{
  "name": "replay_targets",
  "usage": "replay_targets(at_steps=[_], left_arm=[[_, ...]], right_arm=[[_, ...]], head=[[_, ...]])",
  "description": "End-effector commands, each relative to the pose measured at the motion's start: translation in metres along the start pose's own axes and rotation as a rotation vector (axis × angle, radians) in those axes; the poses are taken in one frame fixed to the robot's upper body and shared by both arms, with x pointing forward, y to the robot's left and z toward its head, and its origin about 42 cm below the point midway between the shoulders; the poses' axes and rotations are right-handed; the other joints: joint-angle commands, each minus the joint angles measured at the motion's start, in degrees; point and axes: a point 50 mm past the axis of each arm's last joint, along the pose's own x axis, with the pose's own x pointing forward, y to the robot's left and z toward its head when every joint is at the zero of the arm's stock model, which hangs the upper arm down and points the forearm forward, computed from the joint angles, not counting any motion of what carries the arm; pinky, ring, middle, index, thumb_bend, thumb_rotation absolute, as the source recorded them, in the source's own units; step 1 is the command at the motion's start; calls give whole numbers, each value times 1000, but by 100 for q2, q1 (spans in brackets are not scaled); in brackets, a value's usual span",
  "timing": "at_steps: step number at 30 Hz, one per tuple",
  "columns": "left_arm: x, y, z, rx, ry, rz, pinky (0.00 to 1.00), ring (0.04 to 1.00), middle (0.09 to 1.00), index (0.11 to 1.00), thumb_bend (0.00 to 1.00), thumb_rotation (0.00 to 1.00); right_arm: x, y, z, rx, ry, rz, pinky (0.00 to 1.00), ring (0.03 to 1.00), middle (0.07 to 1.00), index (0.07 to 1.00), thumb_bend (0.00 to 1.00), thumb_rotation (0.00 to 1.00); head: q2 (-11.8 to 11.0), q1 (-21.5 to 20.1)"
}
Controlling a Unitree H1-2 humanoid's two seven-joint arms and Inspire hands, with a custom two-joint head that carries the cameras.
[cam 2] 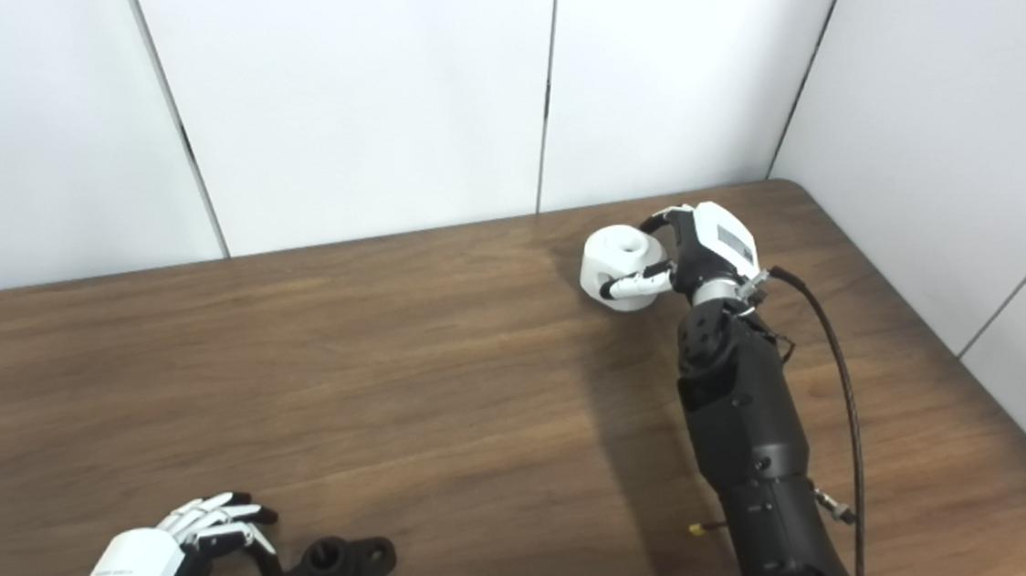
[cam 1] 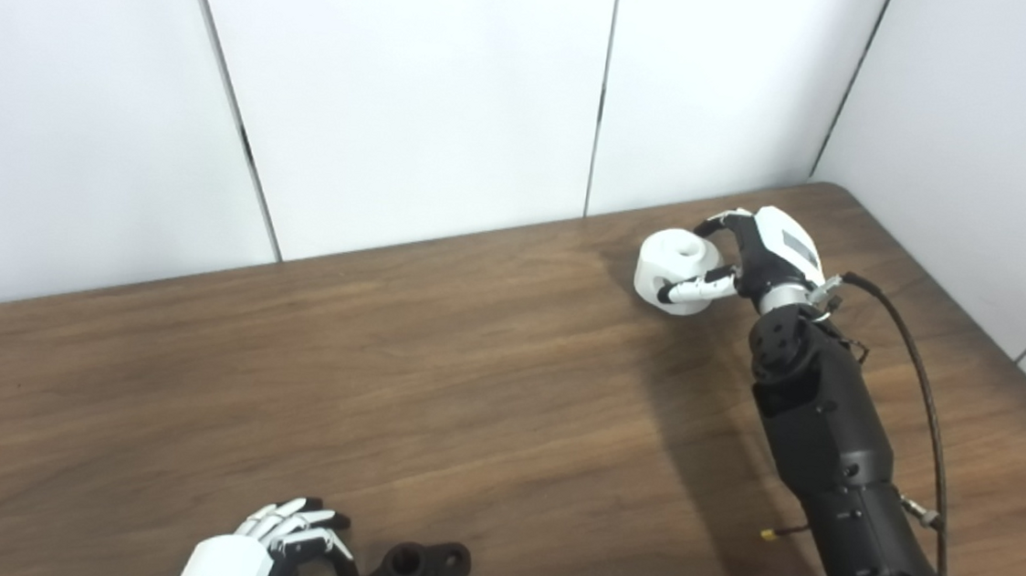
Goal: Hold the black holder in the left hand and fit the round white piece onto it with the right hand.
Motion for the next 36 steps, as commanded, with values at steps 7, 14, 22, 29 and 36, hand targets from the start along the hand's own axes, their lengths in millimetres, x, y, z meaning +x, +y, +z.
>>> replay_targets(at_steps=[7,14,22,29,36], left_arm=[[-20,-21,-15,-1,108,-158,849,864,766,484,519,41],[-19,-21,-13,-11,105,-155,846,863,766,484,519,41],[-17,-22,-10,-5,110,-156,843,859,766,484,519,41],[-16,-21,-8,-11,107,-160,845,857,767,484,519,41],[-14,-21,-3,-8,108,-164,837,849,765,484,519,42]], right_arm=[[8,-25,11,-14,-61,-105,819,964,898,638,716,191],[9,-24,9,-18,-79,-138,806,956,877,489,517,142],[7,-25,8,-15,-89,-146,806,959,880,486,515,138],[0,-28,10,-28,-127,-157,809,962,890,487,515,139],[-17,-37,18,-68,-200,-143,865,957,871,487,516,141]], head=[[11,3],[3,25],[-6,61],[12,129],[94,377]])
